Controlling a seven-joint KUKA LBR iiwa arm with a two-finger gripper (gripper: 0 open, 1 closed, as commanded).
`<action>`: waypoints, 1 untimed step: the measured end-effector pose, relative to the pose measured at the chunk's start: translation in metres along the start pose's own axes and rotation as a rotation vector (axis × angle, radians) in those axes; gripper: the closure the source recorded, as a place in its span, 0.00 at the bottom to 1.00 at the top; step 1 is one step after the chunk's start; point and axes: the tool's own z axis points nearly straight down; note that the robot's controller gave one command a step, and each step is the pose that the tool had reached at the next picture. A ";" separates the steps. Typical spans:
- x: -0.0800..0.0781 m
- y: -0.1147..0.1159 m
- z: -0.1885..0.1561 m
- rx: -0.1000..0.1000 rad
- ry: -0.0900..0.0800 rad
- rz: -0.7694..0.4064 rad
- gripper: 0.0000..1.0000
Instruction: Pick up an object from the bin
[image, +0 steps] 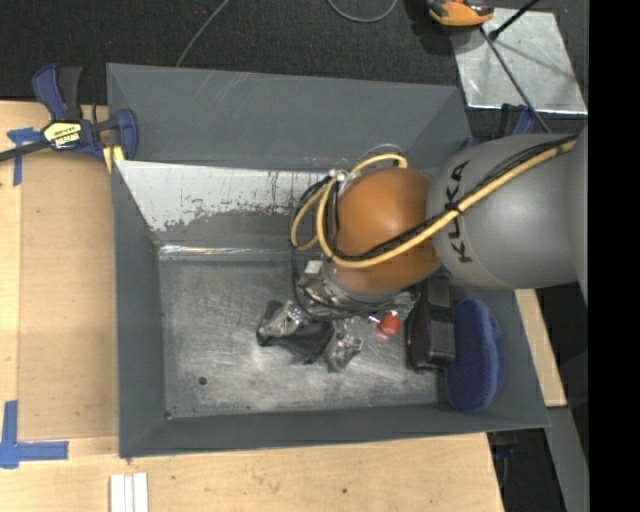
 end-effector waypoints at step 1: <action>-0.007 -0.002 -0.004 0.012 -0.021 0.002 1.00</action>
Offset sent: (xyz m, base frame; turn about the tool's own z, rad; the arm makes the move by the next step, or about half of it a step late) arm 0.0000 0.0000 0.0000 0.0000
